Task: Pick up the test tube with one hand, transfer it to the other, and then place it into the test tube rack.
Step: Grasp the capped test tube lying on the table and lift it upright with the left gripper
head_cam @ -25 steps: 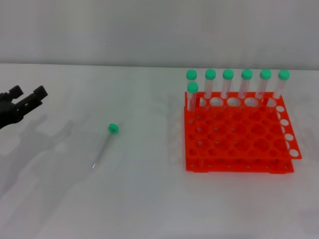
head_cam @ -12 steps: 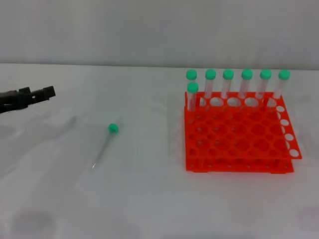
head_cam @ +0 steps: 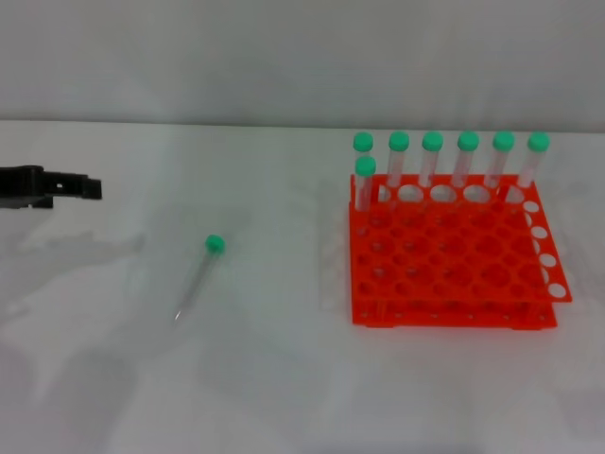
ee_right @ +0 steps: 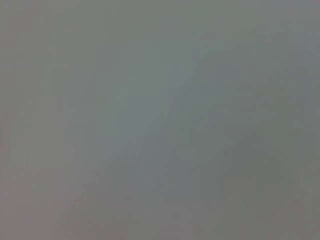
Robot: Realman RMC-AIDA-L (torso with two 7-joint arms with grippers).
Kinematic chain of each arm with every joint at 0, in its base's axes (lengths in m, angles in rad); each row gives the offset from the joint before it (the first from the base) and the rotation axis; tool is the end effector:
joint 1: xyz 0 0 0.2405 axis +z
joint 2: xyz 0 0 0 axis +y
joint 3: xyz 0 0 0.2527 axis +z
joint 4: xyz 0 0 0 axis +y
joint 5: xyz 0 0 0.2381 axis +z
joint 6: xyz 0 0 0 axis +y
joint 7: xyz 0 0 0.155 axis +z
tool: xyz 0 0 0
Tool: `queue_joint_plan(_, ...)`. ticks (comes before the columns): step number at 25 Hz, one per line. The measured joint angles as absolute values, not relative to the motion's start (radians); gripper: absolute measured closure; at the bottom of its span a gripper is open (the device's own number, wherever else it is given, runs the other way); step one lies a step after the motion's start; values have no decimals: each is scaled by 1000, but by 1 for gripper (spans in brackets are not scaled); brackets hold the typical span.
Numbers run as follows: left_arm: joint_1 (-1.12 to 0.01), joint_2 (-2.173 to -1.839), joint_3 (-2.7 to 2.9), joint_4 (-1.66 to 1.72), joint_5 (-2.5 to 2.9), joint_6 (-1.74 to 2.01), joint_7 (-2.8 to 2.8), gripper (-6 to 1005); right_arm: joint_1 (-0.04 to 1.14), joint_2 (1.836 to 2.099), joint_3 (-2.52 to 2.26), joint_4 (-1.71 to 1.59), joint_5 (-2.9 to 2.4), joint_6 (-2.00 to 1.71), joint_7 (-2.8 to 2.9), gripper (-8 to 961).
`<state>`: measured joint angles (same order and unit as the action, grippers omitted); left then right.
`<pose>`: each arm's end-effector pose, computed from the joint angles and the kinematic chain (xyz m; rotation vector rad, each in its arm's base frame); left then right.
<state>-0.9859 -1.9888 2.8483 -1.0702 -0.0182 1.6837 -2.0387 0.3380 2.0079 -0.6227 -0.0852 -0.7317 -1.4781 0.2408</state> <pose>-0.3016 0.3976 0.1455 -2.0973 -1.4972 -0.2844 0.3886 0.3094 0.0767 -1.3903 0.2954 0.7087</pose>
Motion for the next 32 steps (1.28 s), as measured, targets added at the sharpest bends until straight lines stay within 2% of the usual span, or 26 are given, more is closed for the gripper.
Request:
queue_joint_plan(3, -1037, -1970, 2849, -1073, 108, 1711, -2095, 109, 338, 2008, -623, -89, -732, -1473, 241, 243)
queue_joint_plan(6, -1084, -1966, 2850, -1069, 225, 1709, -2129, 109, 337, 2008, -623, -89, -732, -1472, 241, 243)
queue_joint_plan(14, -1200, -1988, 2850, -909, 439, 1575, -2167, 110, 340, 2011, -623, -84, -732, -1470, 241, 244)
queue_joint_plan(21, -1260, -1982, 2850, -625, 583, 1413, -2298, 111, 338, 2011, -623, -80, -732, -1468, 241, 244)
queue_joint_plan(32, -1316, -1998, 2848, -521, 700, 1351, -2425, 117, 341, 2011, -623, -80, -732, -1461, 241, 243)
